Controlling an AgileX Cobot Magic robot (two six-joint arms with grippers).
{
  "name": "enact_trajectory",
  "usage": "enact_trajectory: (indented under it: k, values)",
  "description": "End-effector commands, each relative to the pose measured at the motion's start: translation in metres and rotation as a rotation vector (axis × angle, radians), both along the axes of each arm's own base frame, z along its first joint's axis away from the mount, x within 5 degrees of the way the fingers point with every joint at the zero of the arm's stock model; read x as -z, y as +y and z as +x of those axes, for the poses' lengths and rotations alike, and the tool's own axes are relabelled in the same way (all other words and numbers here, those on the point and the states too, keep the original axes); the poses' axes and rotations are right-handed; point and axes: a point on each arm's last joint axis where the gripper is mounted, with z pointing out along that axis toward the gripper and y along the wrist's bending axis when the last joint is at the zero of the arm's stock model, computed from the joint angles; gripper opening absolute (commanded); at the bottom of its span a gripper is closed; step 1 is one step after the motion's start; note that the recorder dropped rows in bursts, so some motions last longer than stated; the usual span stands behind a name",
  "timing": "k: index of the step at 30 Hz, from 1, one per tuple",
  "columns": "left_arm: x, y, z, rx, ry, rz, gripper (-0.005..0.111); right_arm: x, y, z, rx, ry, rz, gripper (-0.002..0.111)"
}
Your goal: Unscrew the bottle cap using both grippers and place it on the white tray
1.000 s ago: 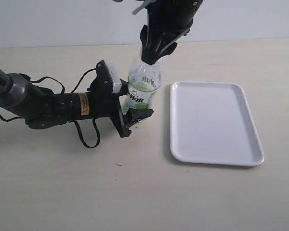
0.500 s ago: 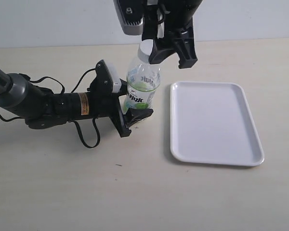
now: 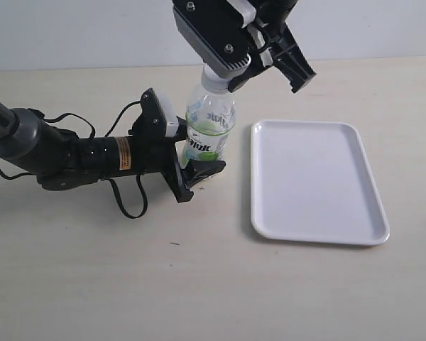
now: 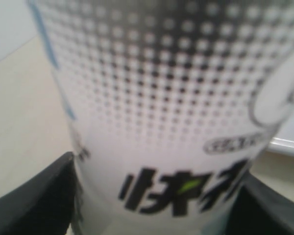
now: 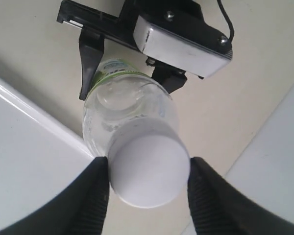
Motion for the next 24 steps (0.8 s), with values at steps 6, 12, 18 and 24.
enact_trajectory:
  k: [6,12,18,24]
  values:
    - [0.0023,-0.0013,-0.0030,0.015,0.005,0.025,0.000,-0.0051,-0.0003,0.0010,-0.046,-0.046,-0.017,0.009]
    - [0.0020,-0.0015,-0.0026,0.015,0.003,0.024,0.000,-0.0051,-0.0003,0.0010,-0.022,-0.039,-0.007,0.049]
    - [0.0013,-0.0015,-0.0025,0.015,0.002,0.023,0.000,-0.0054,0.0005,0.0014,0.145,0.005,0.070,0.069]
    - [0.0014,-0.0008,-0.0021,0.013,0.002,0.023,0.000,-0.0058,0.0008,0.0021,0.486,0.097,0.214,0.071]
